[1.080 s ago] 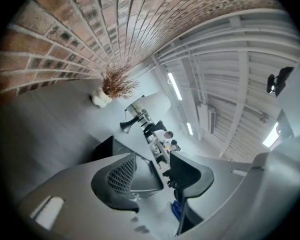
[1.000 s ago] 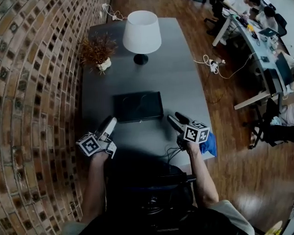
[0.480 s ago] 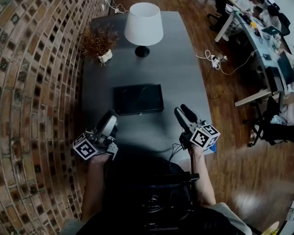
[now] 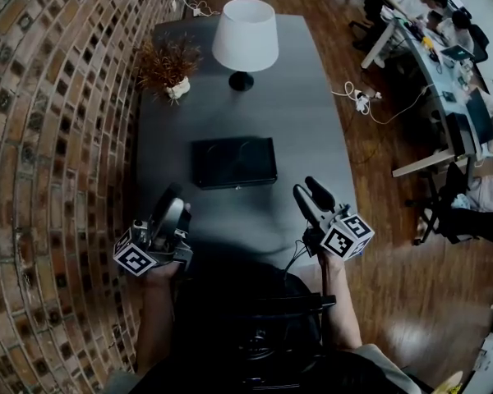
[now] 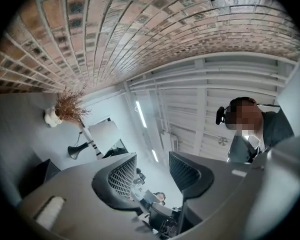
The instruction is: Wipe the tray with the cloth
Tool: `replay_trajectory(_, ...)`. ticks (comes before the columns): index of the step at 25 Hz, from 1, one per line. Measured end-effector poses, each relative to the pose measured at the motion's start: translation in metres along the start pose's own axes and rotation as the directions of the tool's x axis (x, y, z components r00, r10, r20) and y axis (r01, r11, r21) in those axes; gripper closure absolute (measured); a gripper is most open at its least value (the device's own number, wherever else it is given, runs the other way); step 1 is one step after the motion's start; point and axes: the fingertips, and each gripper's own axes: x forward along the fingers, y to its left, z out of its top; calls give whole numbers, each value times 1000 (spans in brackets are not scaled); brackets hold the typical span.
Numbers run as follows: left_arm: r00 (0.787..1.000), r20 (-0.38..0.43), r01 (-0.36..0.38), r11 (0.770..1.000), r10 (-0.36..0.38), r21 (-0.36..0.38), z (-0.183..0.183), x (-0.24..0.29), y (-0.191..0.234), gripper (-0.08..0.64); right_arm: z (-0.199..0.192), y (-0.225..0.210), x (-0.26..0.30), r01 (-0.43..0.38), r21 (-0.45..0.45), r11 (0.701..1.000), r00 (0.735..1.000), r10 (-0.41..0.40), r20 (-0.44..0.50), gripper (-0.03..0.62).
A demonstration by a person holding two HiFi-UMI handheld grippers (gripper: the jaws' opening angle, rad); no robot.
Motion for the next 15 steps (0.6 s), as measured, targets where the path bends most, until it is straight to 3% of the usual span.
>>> replay_trajectory(15,995,-56,75,996,-78,-56,7,-18,-4,373,-14,86,-3,0,-168,986,995,-18,-102,403)
